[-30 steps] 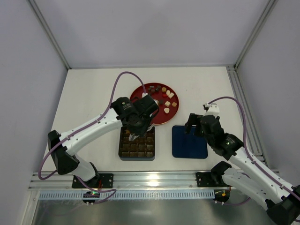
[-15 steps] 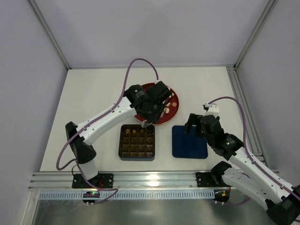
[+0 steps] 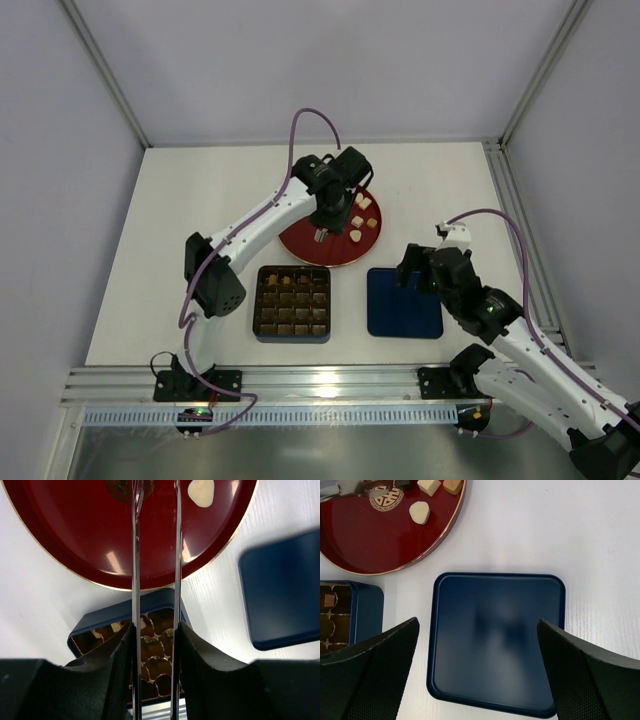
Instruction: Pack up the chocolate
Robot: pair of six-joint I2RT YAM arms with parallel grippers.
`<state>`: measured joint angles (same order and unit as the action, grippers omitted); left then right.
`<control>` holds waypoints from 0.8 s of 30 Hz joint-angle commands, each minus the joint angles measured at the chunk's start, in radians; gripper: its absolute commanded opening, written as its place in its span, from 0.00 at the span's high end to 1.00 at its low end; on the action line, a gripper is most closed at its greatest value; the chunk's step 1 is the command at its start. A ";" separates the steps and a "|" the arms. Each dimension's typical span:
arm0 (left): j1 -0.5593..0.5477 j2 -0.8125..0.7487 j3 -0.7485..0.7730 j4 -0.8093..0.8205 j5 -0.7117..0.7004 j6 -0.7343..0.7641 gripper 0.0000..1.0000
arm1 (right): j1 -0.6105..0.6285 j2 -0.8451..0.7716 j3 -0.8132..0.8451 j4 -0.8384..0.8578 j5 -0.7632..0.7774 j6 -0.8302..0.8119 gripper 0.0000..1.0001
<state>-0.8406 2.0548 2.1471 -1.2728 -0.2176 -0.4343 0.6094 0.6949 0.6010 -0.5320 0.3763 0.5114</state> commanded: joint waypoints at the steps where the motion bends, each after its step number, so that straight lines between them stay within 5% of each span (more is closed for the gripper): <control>1: 0.017 0.024 0.065 0.018 -0.014 0.026 0.61 | 0.003 -0.017 0.034 -0.003 0.023 -0.011 0.00; 24: 0.063 0.131 0.135 0.047 0.037 0.022 0.61 | 0.004 -0.028 0.039 -0.023 0.024 -0.014 0.00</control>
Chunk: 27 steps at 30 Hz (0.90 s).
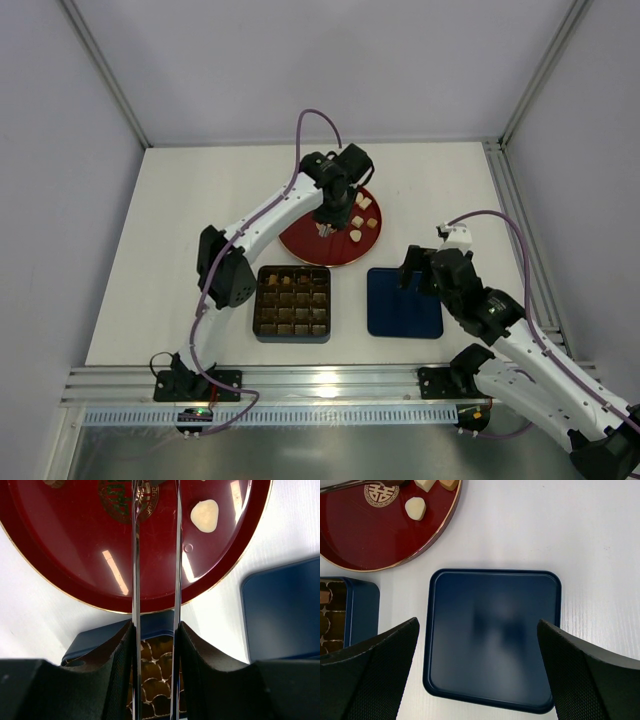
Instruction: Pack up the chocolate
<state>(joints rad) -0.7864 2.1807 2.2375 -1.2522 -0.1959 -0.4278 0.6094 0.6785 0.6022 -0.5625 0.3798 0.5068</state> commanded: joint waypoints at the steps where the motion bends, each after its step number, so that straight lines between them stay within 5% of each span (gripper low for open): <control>1: 0.010 0.008 0.045 0.028 0.016 0.014 0.61 | 0.003 -0.013 0.038 0.007 0.019 -0.010 0.00; 27: 0.010 0.008 0.045 0.027 0.038 0.014 0.61 | 0.004 -0.013 0.027 0.015 0.022 -0.011 0.00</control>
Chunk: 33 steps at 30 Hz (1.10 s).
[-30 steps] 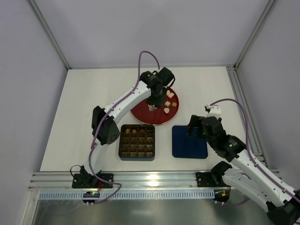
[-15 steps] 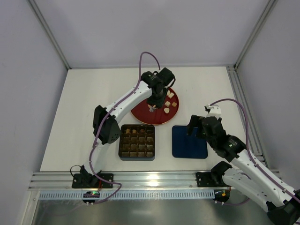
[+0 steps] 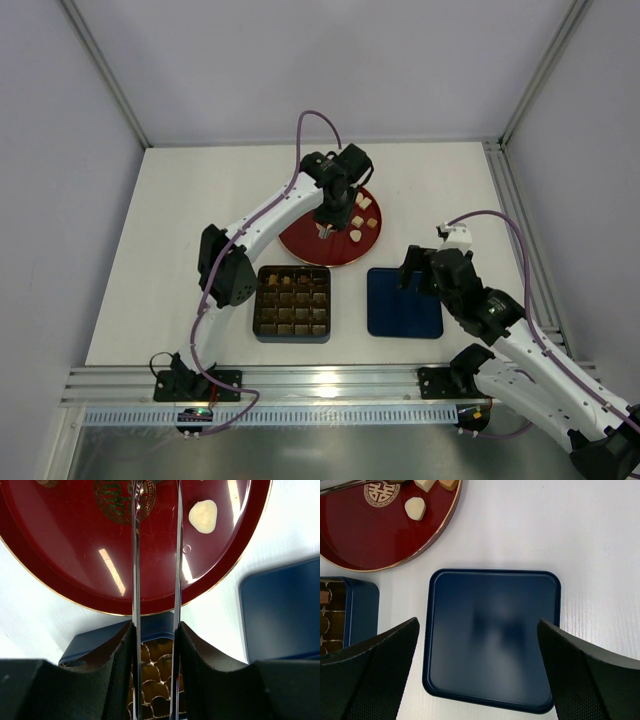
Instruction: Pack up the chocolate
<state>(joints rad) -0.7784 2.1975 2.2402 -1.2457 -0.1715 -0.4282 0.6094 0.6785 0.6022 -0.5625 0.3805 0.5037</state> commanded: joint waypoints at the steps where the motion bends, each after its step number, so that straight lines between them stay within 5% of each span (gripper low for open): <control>1: 0.004 -0.012 0.042 0.019 0.013 0.016 0.61 | 0.004 -0.013 0.027 0.015 0.021 -0.007 0.00; 33: 0.004 -0.032 0.052 0.019 0.017 0.017 0.61 | 0.004 -0.011 0.022 0.018 0.021 -0.007 0.00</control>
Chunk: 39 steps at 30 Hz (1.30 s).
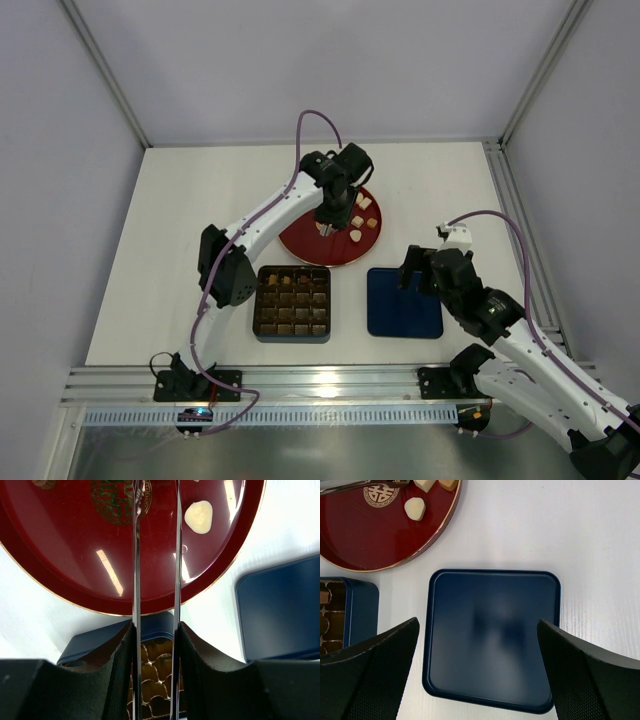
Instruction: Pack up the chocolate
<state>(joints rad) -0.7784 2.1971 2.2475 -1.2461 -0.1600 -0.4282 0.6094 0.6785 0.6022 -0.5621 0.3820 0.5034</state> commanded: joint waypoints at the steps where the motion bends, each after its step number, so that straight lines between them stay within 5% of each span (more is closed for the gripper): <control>1: 0.004 -0.030 0.049 0.017 0.004 0.019 0.61 | 0.004 -0.011 0.022 0.019 0.020 -0.008 0.00; 39: 0.014 0.049 0.089 0.010 0.000 0.031 0.61 | 0.004 -0.010 0.019 0.021 0.023 -0.008 0.00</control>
<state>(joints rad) -0.7692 2.2471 2.3005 -1.2469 -0.1604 -0.4107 0.6094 0.6785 0.6022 -0.5621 0.3824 0.5034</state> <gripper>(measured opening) 0.394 0.996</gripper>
